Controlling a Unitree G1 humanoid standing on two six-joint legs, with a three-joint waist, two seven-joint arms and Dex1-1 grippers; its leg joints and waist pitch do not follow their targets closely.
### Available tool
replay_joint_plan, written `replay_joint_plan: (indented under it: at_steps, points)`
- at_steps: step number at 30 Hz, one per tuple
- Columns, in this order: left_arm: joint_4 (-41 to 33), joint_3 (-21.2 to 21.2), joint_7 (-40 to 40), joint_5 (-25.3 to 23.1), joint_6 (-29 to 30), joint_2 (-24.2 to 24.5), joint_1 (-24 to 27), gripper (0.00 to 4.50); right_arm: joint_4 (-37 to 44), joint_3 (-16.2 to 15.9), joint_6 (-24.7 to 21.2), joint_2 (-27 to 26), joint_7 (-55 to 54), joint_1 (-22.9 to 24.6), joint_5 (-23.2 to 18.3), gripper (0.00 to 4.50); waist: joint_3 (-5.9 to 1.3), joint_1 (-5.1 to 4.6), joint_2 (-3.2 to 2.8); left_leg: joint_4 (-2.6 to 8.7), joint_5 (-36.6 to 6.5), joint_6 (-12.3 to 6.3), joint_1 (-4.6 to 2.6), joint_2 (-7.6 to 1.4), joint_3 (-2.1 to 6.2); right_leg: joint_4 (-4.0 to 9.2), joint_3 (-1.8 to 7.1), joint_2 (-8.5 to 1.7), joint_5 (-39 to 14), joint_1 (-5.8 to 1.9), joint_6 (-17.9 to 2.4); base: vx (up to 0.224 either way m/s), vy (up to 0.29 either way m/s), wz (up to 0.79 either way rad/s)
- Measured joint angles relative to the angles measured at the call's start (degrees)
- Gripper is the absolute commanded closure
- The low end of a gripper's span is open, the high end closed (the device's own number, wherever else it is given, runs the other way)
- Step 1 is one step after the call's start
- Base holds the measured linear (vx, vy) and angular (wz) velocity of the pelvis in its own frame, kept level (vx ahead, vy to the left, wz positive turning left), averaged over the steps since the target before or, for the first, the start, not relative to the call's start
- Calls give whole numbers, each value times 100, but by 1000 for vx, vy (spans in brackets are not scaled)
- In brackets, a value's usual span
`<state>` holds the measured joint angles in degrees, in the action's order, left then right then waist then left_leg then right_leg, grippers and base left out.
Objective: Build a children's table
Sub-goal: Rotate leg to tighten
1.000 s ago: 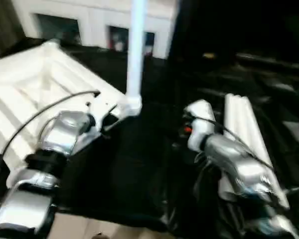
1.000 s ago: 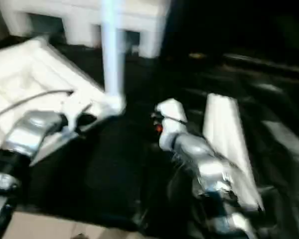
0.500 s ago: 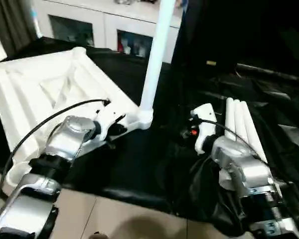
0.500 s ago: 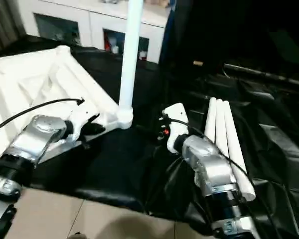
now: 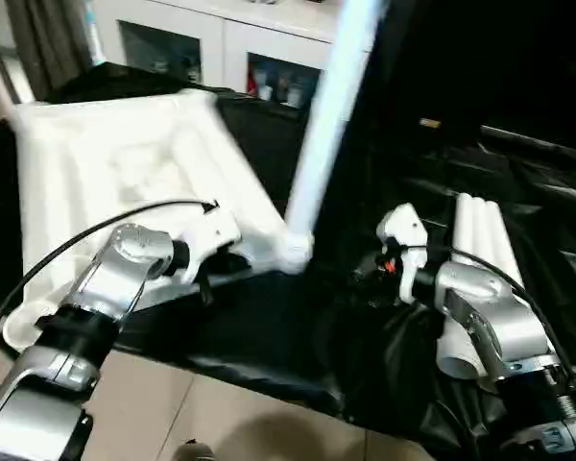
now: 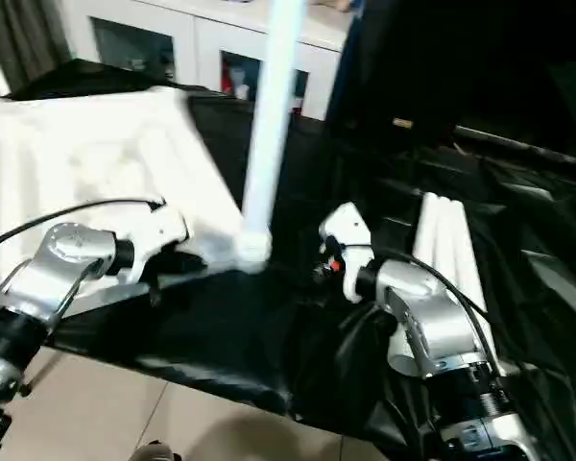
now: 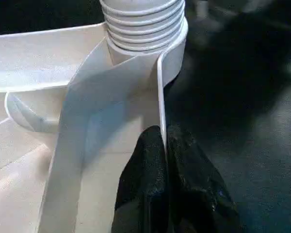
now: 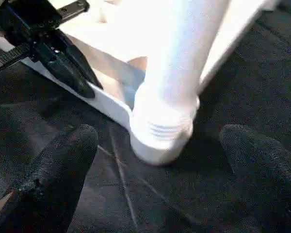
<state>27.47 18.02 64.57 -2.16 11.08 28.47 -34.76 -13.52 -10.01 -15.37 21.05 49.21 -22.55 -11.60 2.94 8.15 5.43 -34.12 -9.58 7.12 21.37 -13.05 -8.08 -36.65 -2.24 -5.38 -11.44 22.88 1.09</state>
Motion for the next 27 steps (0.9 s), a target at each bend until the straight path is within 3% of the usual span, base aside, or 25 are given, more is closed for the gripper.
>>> replay_joint_plan:
  at_steps: [4, 10, 11, 14, 16, 27]
  points:
    - [-208, 150, 377, 73, -90, -18, 99, 450, -301, -88, 178, 1, -15, -57, 154, 4, 1, 16, -1, 0, 0, 0, 2, -5, -7, -5, -2, -1, 0, 1, 1, 0, 0, 0]
    - [-228, 268, 502, 67, -193, -77, 98, 450, -360, -165, 227, 2, 145, -66, 166, 4, 1, -58, -1, 0, 0, 1, -4, -18, -8, -13, -2, 10, 1, 6, 3, 0, 0, 0]
    - [-228, 270, 517, 67, -215, -82, 98, 450, -375, -167, 227, 2, 185, -66, 173, 30, 1, -65, -2, 0, 1, 1, -2, -21, -9, -14, -3, 12, 1, 8, 3, 0, 0, 0]
    - [-228, 270, 526, 66, -236, -77, 98, 450, -488, -179, 280, 2, 272, -83, 179, 38, 1, -76, -1, 1, 1, 2, -1, -28, -17, -12, -3, 14, 1, 10, 3, 0, 0, 0]
    - [-227, 270, 527, 65, -237, -73, 97, 450, -522, -193, 367, -6, 318, -88, 206, 71, 1, -87, -2, 1, 1, 2, 1, -29, -19, -12, -2, 14, 1, 11, 3, 0, 0, 0]
    - [-215, 264, 514, 49, -246, -52, 91, 450, -710, -278, 488, -67, 400, -185, 224, 164, 1, -156, -1, 1, 1, 2, 0, -35, -23, -13, -5, 14, 1, 11, 3, 0, 0, 0]
